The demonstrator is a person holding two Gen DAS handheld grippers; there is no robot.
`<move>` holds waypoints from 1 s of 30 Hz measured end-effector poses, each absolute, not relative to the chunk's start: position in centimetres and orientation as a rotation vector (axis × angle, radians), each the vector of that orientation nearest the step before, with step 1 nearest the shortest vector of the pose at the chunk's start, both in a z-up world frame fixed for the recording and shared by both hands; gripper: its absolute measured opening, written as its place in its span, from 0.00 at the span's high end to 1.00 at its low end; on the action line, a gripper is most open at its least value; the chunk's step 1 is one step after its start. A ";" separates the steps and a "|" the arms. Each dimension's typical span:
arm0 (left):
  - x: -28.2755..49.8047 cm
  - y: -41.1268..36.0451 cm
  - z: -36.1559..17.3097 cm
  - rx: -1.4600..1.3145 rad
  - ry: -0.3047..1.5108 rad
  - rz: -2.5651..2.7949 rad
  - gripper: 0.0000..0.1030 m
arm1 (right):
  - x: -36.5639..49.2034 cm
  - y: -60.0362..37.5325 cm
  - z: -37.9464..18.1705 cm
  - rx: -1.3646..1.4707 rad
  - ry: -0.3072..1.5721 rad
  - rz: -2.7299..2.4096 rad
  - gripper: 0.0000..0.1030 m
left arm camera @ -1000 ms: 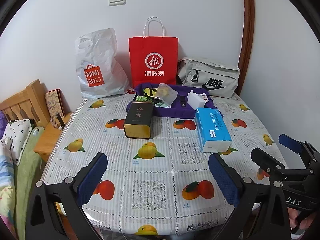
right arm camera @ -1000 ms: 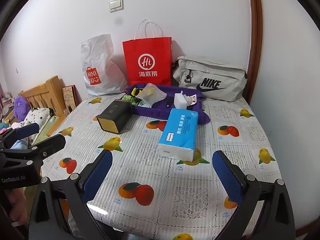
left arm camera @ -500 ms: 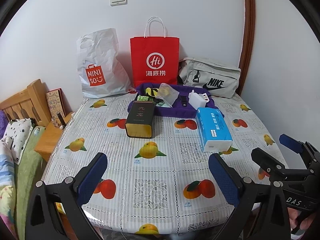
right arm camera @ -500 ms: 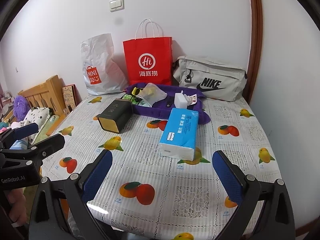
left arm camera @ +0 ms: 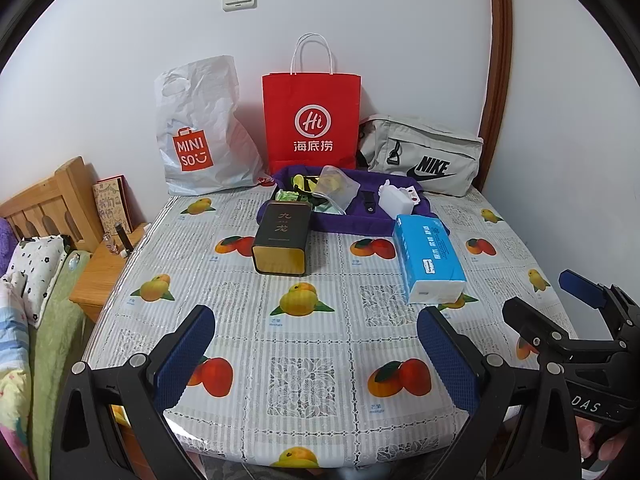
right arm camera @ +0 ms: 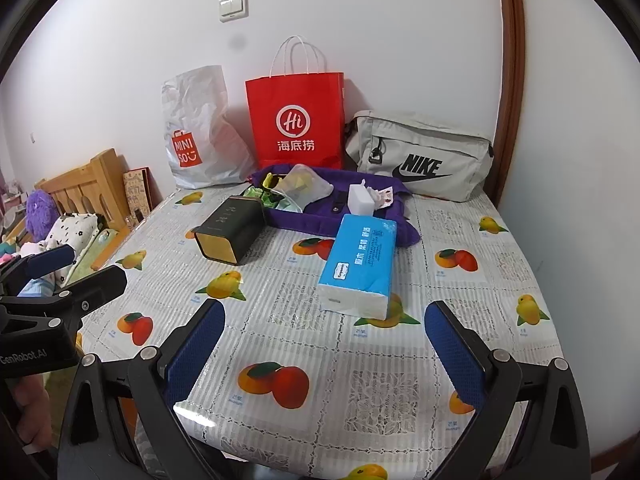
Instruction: Organize soft objects
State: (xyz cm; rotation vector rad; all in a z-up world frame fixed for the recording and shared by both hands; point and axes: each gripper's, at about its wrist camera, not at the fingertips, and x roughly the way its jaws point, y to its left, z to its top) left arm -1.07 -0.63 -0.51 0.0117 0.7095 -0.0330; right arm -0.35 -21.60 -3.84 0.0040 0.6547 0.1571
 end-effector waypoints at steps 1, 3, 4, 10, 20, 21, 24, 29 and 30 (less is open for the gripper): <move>-1.1 -0.6 -0.5 0.013 0.711 -0.033 0.01 | -0.4 -21.6 -3.9 0.003 0.655 0.156 0.04; -1.1 -0.7 -0.5 0.011 0.710 -0.030 0.01 | -0.4 -21.6 -3.9 0.005 0.655 0.156 0.04; -1.1 -0.6 -0.5 0.010 0.709 -0.032 0.01 | -0.4 -21.6 -3.9 0.006 0.655 0.157 0.04; -1.0 -0.6 -0.5 0.010 0.710 -0.033 0.01 | -0.4 -21.6 -3.9 0.003 0.657 0.155 0.04; -1.0 -0.6 -0.6 0.010 0.711 -0.033 0.01 | -0.4 -21.5 -4.0 -0.001 0.658 0.163 0.04; -1.0 -0.5 -0.6 0.008 0.713 -0.032 0.01 | -0.4 -21.5 -4.0 -0.002 0.658 0.163 0.04; -1.0 -0.3 -0.6 0.002 0.712 -0.032 0.01 | -0.4 -21.5 -4.0 -0.004 0.658 0.164 0.04; -0.8 -0.3 -0.9 -0.003 0.718 -0.035 0.01 | -0.3 -21.5 -4.1 -0.003 0.662 0.160 0.04; -0.6 -0.3 -1.0 -0.005 0.719 -0.037 0.01 | -0.2 -21.5 -4.3 -0.001 0.665 0.161 0.04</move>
